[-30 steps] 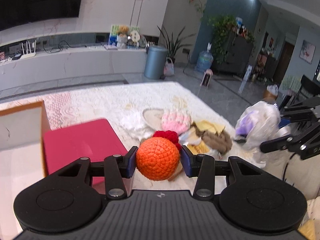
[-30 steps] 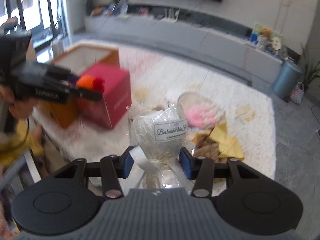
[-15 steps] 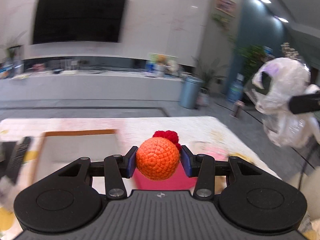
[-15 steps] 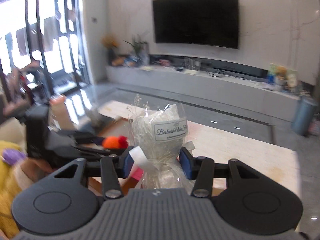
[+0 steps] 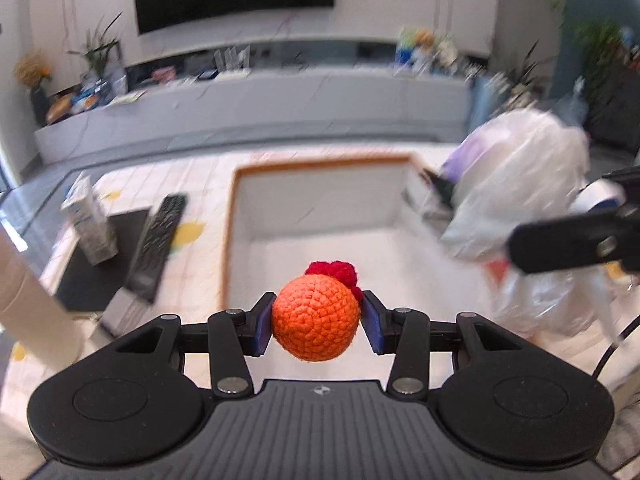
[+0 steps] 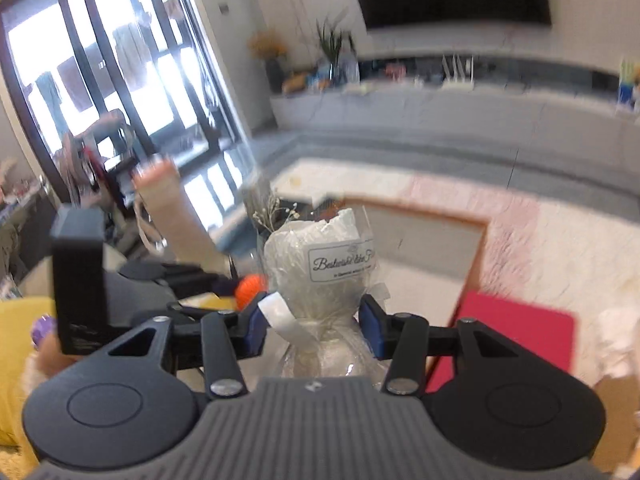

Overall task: Organize soft objects
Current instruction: 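Carry the orange ball and plastic bag over the open cardboard box with both tools, then open both tools to drop the ball and bag into the cardboard box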

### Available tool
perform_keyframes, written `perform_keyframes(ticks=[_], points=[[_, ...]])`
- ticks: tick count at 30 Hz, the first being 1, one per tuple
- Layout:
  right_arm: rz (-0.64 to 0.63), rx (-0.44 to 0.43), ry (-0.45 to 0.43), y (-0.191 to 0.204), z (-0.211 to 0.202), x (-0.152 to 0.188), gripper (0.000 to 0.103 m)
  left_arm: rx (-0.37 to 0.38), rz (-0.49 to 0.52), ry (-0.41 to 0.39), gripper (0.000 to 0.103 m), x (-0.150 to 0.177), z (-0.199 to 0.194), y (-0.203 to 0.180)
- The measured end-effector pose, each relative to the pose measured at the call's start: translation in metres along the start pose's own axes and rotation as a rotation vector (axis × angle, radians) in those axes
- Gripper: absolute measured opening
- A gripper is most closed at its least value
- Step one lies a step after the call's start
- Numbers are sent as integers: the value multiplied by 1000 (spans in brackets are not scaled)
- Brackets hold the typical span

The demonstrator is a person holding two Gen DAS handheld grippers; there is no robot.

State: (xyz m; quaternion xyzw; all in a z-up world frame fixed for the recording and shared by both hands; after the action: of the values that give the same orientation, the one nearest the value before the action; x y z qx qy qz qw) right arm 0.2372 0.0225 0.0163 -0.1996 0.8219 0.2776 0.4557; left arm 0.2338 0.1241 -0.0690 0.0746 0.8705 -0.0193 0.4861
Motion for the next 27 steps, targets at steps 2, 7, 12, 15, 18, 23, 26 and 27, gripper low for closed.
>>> perform_keyframes(ticks=[2,7,12,15,18,23,26,27], points=[[30,5,42,-1,26,13,48,-36,5,31,51,12,0,10],[73,30,135,-14,74,40,48,-31,19,71,51,25,-5,15],[111,39,221,-19,101,67,48,-28,86,93,52,33,-3,6],[136,51,250,-24,112,77,48,-31,110,110,54,38,4,5],[169,51,271,-25,119,82,48,-74,151,117,63,40,6,8],[157,36,287,-21,128,87,48,-75,196,116,71,42,7,5],[157,43,298,-23,132,90,48,-75,211,117,71,41,4,4],[166,40,300,-23,134,90,48,-78,219,111,71,41,2,4]])
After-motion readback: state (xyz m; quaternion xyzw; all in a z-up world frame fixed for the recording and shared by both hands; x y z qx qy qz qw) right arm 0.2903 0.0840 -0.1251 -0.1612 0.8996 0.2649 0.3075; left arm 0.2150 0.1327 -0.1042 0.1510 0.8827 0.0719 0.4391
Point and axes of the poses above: each gripper's, at about its wrist camera, not at the fingertips, and z roughly the way its jaws point, y to its left, x to its underside, the point moved 10 cm from there along z, roughly the way its jaws point, and after that the axes turned 13 degrees about -y, right-handed, at the moved point
